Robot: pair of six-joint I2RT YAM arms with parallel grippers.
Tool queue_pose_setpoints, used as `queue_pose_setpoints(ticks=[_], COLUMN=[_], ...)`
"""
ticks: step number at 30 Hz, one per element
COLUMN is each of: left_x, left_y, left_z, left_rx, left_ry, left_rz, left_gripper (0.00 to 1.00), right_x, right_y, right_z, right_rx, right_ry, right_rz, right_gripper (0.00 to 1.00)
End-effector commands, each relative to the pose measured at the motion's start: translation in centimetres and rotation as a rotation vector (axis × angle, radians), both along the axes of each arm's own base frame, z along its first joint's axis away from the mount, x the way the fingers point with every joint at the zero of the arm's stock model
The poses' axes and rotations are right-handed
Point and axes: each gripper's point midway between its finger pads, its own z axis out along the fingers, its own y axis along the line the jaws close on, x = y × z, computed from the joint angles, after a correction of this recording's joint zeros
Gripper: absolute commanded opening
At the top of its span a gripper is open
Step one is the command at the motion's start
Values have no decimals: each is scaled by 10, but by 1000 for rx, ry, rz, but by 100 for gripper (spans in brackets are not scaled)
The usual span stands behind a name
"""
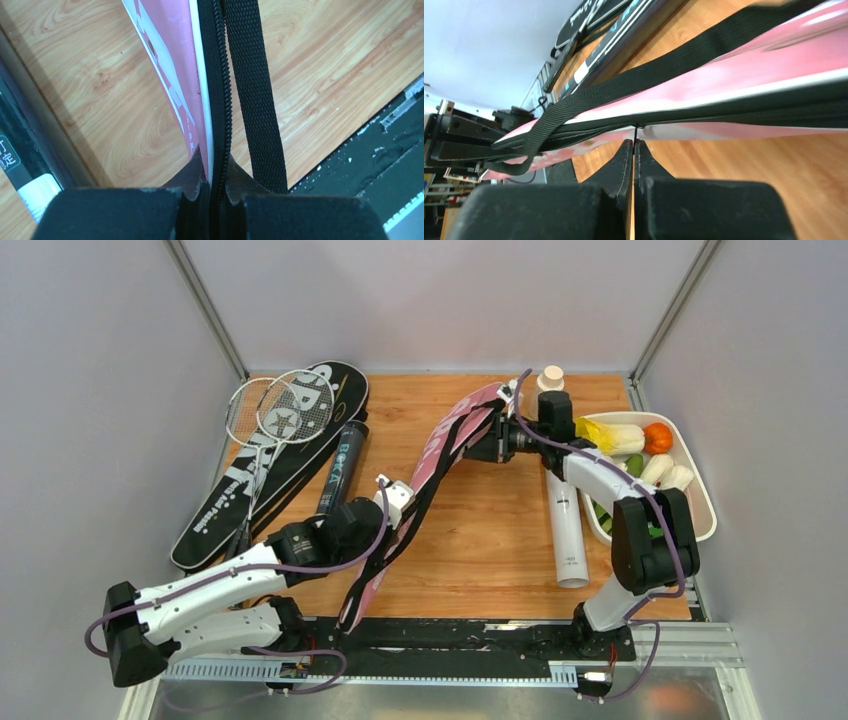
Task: Pack up the badminton gear
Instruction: Zip the racket bag at the center of the board.
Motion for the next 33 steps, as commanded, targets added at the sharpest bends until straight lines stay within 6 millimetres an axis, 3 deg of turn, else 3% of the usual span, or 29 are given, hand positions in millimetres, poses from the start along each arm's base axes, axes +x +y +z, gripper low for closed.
queue_pose_setpoints(ticks=[1,8,15,17,20,25,27,30,33], left_x=[30,42,46,47,47,34,24,13,30], left_y=[-35,-53,-64,-63,-57,-44,-41,-38,-28], left_z=[58,58,49,48,51,70,76,82,81], left_rx=[-149,-168,-170,-166,-153,-185,-201,-222,-205], left_ry=[-151,-159,-125,-125,-116,-70,-38,-1,-15], left_rz=[2,12,23,34,60,82,68,47,144], left_gripper=[0,0,0,4,24,51,54,57,57], right_x=[-43,-108,-151,-149,-136,-127,-131,-139,-140], right_y=[37,80,117,117,110,90,81,79,76], right_z=[8,-9,20,23,16,-12,-25,-28,-33], right_rx=[-24,-75,-47,-49,-80,-135,-149,-139,-148], right_ry=[-19,7,-63,-64,-78,-87,-75,-79,-98], right_rz=[41,89,147,114,41,-2,-10,13,10], right_gripper=[0,0,0,0,0,0,0,0,0])
